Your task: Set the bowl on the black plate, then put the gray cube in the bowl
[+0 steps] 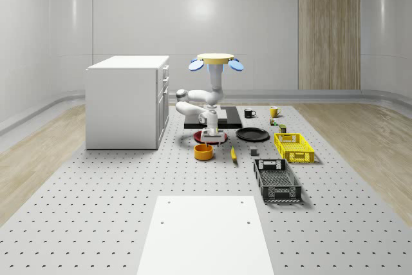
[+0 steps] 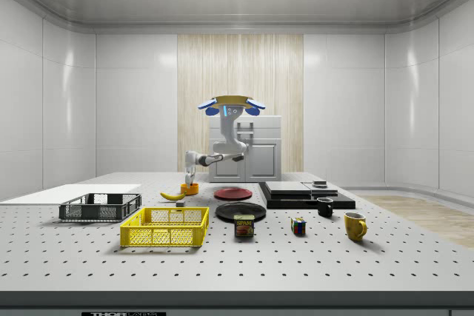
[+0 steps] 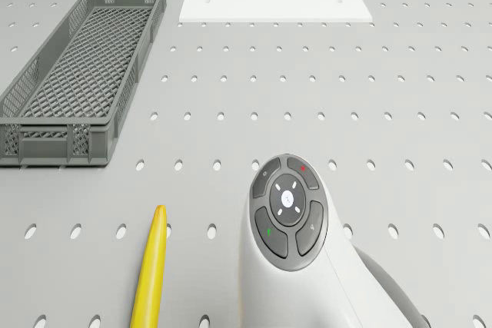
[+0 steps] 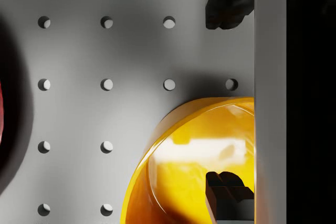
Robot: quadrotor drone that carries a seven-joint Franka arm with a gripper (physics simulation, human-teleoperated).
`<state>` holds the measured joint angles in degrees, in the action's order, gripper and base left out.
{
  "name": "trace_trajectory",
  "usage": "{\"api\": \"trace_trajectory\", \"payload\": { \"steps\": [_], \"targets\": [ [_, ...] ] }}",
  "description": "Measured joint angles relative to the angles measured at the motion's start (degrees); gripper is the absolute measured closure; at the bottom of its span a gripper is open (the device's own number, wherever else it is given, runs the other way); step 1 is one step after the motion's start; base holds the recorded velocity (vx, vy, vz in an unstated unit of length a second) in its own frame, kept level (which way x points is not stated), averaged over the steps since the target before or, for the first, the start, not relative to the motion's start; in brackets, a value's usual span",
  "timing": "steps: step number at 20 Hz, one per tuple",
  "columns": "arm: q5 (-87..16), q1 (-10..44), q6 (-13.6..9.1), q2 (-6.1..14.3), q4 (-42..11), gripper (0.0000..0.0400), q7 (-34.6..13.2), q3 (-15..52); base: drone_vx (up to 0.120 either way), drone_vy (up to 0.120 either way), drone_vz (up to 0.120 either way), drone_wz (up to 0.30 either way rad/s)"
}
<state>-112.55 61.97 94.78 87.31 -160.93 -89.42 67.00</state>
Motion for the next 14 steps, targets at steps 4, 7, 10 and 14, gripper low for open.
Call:
{"api": "trace_trajectory", "payload": {
  "steps": [4, 7, 10, 14],
  "targets": [
    [0.40, 1.08, -0.08, -0.52, 1.48, 0.0000, 0.33, 0.47, 0.000, 0.000, 0.000, 0.000],
    [0.70, 1.96, -0.13, -0.83, 2.43, 0.0000, 0.37, 0.83, 0.000, 0.000, 0.000, 0.000],
    [0.31, 2.59, 0.16, -0.98, 3.18, 0.0000, 0.39, 0.40, 0.000, 0.000, 0.000, 0.000],
    [-0.44, 3.64, 0.39, -1.25, 3.74, 0.0000, -0.26, -0.35, 0.000, 0.000, 0.000, 0.000]
  ]
}}
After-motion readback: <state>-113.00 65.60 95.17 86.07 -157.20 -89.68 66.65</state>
